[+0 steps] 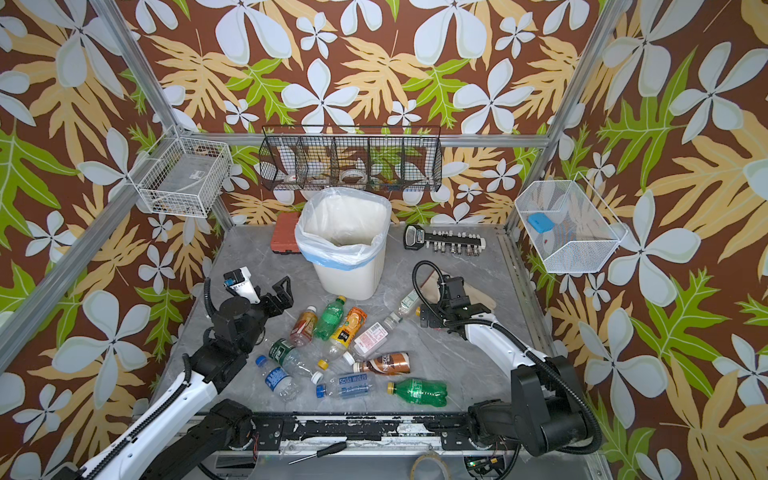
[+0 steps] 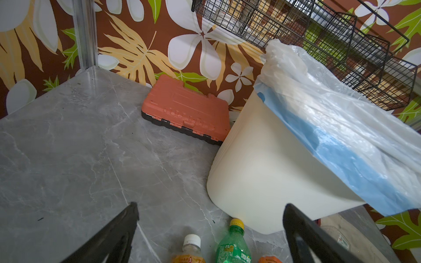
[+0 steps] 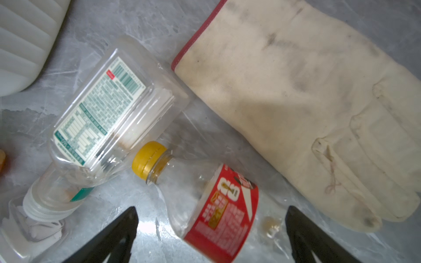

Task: Throw the plastic bottles in the bin
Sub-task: 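Lower the right gripper and grasp the red-labelled yellow-cap bottle, then lift the red-labelled bottle with the right gripper over the bin and release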

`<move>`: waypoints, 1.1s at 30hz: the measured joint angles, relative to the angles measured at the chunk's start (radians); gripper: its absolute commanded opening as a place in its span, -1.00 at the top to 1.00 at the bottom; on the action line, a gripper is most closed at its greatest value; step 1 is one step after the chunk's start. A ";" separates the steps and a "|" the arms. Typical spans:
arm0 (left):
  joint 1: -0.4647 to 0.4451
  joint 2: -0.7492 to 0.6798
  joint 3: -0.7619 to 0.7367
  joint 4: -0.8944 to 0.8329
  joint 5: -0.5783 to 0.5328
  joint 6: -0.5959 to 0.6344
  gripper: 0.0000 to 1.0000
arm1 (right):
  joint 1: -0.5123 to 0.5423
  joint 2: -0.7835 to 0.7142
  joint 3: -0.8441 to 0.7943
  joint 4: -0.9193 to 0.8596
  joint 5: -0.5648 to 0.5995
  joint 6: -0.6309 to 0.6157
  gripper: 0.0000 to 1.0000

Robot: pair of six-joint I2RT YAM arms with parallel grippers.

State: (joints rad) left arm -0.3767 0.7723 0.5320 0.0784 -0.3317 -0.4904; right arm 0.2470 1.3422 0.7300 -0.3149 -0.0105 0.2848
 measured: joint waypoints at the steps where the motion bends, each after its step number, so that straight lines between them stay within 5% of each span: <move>1: 0.000 0.001 0.000 0.000 0.000 0.000 -1.00 | 0.000 0.002 -0.005 0.000 -0.013 0.000 -0.95; 14: 0.000 0.002 0.003 -0.002 0.001 -0.002 -1.00 | 0.011 -0.035 -0.100 0.011 -0.054 0.051 -0.80; 24: 0.000 0.005 0.004 -0.028 -0.006 -0.015 -1.00 | 0.061 0.002 -0.116 0.036 -0.051 0.082 -0.22; 33: 0.000 0.009 0.005 -0.059 -0.038 -0.049 -1.00 | 0.063 -0.113 -0.097 0.012 -0.010 0.109 -0.05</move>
State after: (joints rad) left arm -0.3767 0.7811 0.5365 0.0193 -0.3695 -0.5392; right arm 0.3103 1.2293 0.6331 -0.3027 -0.0208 0.3943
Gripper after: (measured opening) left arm 0.999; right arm 0.557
